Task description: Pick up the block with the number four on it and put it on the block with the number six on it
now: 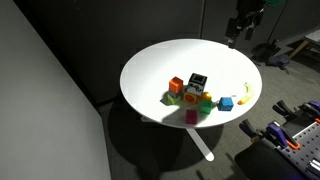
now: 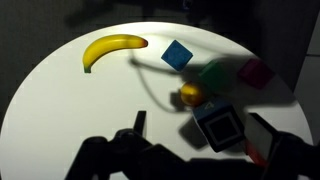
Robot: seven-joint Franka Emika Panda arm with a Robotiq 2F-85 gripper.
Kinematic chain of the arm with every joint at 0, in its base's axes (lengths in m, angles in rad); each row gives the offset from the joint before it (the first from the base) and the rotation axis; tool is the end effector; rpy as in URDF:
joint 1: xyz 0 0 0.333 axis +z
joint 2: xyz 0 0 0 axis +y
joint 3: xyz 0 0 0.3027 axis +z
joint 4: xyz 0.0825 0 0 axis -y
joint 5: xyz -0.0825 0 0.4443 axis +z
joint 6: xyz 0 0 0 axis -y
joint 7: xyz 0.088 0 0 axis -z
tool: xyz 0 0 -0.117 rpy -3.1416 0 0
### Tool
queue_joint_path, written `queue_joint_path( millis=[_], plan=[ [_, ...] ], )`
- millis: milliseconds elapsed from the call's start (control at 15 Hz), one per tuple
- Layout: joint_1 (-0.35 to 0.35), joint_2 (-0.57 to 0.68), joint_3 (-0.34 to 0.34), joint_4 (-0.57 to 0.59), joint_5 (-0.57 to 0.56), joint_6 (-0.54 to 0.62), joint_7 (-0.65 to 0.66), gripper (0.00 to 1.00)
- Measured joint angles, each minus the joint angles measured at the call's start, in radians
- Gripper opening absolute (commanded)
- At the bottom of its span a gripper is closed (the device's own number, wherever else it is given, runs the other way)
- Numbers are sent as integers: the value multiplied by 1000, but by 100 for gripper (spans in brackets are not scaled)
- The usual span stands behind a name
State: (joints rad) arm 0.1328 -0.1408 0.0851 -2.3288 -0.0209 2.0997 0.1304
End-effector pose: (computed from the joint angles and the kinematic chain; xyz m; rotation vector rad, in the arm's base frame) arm 0.5145 0.1122 0.3299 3.0909 0.1508 -0.1276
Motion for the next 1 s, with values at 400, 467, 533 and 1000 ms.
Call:
queue_joint_path(
  millis=[400, 467, 533, 1000],
  plan=[
    [-3, -1, 0, -12, 13, 20, -13, 100],
    [-3, -1, 0, -13, 13, 20, -13, 100],
    [-3, -1, 0, -13, 13, 20, -13, 100],
    [-3, -1, 0, -13, 13, 20, -14, 100]
  ],
)
